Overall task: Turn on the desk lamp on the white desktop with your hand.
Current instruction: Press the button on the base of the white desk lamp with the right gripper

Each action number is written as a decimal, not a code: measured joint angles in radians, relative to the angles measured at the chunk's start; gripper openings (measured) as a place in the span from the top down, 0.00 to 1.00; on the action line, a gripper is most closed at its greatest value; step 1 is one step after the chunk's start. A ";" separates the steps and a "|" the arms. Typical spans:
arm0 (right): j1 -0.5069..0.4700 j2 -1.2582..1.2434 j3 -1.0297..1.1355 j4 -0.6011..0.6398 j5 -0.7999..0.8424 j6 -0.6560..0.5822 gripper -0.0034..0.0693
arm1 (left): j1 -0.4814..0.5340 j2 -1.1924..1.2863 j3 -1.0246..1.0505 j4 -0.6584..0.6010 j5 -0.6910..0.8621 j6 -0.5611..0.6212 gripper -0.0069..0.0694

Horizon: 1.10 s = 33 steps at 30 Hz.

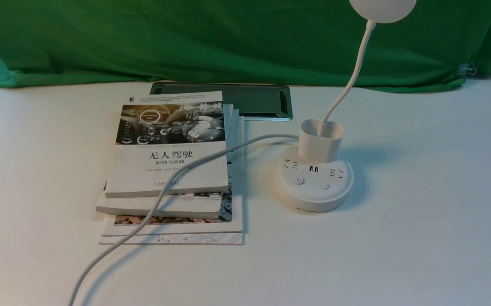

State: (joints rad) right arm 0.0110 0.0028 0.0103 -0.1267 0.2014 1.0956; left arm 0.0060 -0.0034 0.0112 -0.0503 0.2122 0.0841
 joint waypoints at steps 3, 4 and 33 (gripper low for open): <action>0.001 0.000 0.000 0.001 -0.095 -0.108 0.63 | 0.000 0.000 0.000 0.000 0.000 0.000 0.88; 0.002 0.000 0.000 0.001 -0.128 -0.148 0.63 | 0.000 0.000 0.000 0.000 0.000 0.000 0.88; 0.399 1.019 -1.038 0.070 0.713 -1.380 0.91 | 0.000 0.000 0.000 0.000 0.000 0.000 0.88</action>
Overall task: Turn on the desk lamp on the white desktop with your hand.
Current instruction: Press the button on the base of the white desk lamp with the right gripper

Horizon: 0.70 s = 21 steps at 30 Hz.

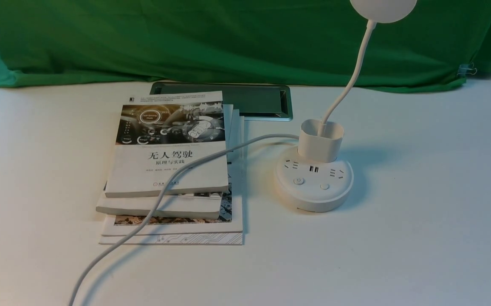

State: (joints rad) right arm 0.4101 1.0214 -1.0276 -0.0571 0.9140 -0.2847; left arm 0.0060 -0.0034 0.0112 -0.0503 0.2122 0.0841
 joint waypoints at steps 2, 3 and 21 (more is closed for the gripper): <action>0.041 0.079 -0.046 0.001 0.043 -0.007 0.91 | 0.000 0.000 0.000 0.000 0.000 0.000 0.88; 0.053 0.101 -0.065 0.002 0.055 -0.009 0.91 | 0.000 0.000 0.000 0.000 0.000 0.000 0.88; 0.116 0.566 -0.299 0.009 0.106 -0.001 0.91 | 0.000 0.000 0.000 0.000 0.000 0.000 0.88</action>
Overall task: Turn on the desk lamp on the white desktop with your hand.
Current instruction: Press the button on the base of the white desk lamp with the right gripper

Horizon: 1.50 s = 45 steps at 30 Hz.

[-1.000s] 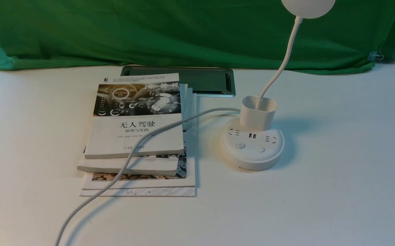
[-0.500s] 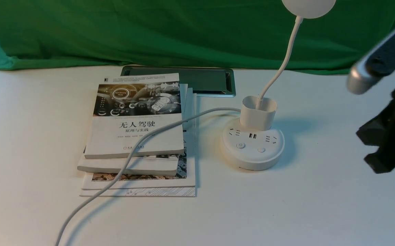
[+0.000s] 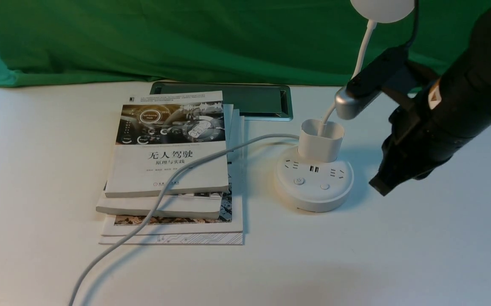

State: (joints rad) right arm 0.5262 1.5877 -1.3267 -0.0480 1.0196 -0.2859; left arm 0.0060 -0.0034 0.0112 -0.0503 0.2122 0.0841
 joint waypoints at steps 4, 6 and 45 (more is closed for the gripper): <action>0.000 0.048 0.000 0.000 -0.064 0.001 0.91 | 0.000 0.000 0.000 0.000 0.000 0.000 0.88; 0.000 0.076 0.000 0.000 -0.126 0.001 0.91 | 0.000 0.000 0.000 0.000 0.000 0.000 0.88; -0.020 0.336 -0.001 0.048 -0.470 0.052 0.91 | 0.000 0.000 0.000 0.000 0.000 0.000 0.88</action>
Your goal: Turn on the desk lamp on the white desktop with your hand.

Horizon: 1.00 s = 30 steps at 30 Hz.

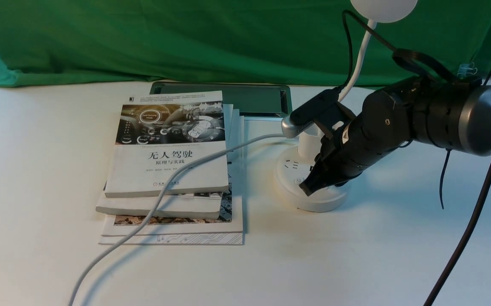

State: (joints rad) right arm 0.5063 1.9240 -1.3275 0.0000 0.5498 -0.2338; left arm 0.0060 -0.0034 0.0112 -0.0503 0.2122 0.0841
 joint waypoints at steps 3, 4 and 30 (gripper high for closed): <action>-0.007 0.011 -0.001 0.000 -0.003 0.000 0.91 | 0.000 0.000 0.000 0.000 0.000 0.000 0.88; -0.008 0.019 -0.001 0.000 -0.002 0.000 0.91 | 0.000 0.000 0.000 0.000 0.000 0.000 0.88; -0.008 -0.101 0.003 -0.026 0.017 0.004 0.91 | 0.000 0.000 0.000 0.000 0.000 0.000 0.88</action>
State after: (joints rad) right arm 0.4987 1.8228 -1.3245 -0.0258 0.5667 -0.2299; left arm 0.0060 -0.0034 0.0112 -0.0503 0.2122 0.0841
